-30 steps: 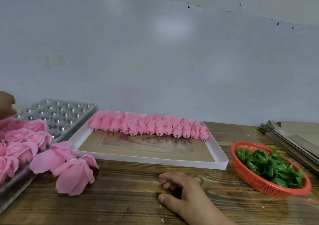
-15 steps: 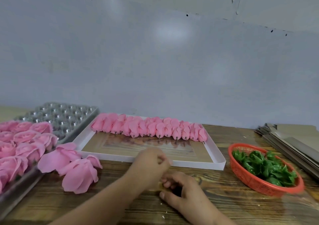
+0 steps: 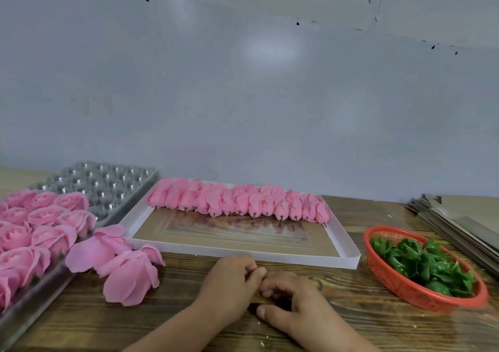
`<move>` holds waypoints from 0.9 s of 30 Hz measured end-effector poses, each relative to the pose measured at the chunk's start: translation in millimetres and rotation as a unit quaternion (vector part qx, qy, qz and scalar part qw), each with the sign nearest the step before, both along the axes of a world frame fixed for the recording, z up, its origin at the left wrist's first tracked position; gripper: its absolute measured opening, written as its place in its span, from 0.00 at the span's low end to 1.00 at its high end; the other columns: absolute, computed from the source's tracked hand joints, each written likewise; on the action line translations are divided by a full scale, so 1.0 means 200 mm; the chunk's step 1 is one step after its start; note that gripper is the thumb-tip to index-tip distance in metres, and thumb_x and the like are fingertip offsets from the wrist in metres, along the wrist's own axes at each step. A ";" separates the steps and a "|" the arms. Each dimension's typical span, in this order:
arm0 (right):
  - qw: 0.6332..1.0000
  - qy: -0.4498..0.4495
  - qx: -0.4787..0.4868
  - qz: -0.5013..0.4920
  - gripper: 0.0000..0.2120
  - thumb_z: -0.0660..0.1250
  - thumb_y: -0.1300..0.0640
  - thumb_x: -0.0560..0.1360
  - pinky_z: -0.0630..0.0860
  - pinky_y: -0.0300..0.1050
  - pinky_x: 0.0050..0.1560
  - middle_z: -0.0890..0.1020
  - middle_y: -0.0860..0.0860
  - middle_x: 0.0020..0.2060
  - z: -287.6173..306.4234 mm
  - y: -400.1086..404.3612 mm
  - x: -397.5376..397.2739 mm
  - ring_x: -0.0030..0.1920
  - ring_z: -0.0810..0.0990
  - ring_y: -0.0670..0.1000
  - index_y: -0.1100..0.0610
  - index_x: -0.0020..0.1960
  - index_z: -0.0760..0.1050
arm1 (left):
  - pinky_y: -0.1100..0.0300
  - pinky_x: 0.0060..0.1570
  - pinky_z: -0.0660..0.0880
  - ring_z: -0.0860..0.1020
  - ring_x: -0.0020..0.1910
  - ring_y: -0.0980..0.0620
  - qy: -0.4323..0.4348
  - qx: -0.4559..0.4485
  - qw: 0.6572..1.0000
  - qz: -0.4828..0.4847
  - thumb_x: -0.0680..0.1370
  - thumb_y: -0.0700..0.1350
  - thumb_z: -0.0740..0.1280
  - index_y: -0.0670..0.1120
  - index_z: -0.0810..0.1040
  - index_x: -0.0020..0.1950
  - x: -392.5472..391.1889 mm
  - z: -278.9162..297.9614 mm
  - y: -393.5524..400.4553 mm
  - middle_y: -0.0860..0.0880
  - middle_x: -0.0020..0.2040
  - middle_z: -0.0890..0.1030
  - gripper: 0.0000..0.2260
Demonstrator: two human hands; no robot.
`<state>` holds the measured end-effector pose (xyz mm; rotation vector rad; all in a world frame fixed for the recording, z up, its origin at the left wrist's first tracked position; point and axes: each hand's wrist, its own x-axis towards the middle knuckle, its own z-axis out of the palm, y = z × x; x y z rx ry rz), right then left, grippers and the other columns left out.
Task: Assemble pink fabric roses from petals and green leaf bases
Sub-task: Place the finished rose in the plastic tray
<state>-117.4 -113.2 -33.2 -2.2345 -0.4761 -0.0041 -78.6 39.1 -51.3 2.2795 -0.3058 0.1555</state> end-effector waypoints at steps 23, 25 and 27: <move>0.851 -0.078 -0.381 -0.353 0.09 0.62 0.54 0.73 0.67 0.46 0.57 0.76 0.53 0.55 0.16 -0.52 0.80 0.60 0.71 0.54 0.55 0.48 0.78 | 0.64 0.35 0.64 0.69 0.32 0.60 0.020 0.076 0.997 0.007 0.75 0.59 0.65 0.54 0.71 0.35 0.04 0.03 -0.02 0.54 0.31 0.71 0.14; 0.844 -0.069 -0.406 -0.345 0.13 0.60 0.53 0.75 0.62 0.50 0.65 0.73 0.52 0.62 0.13 -0.51 0.85 0.66 0.66 0.54 0.54 0.57 0.76 | 0.65 0.35 0.65 0.69 0.32 0.61 0.026 0.075 0.997 0.006 0.75 0.60 0.65 0.54 0.71 0.35 0.04 0.04 -0.02 0.55 0.30 0.72 0.13; 0.835 -0.068 -0.423 -0.344 0.16 0.58 0.53 0.76 0.59 0.53 0.68 0.71 0.52 0.65 0.10 -0.51 0.87 0.68 0.63 0.54 0.54 0.61 0.74 | 0.66 0.35 0.66 0.71 0.34 0.63 0.027 0.081 0.996 0.008 0.75 0.60 0.65 0.54 0.72 0.36 0.04 0.04 -0.03 0.57 0.31 0.73 0.13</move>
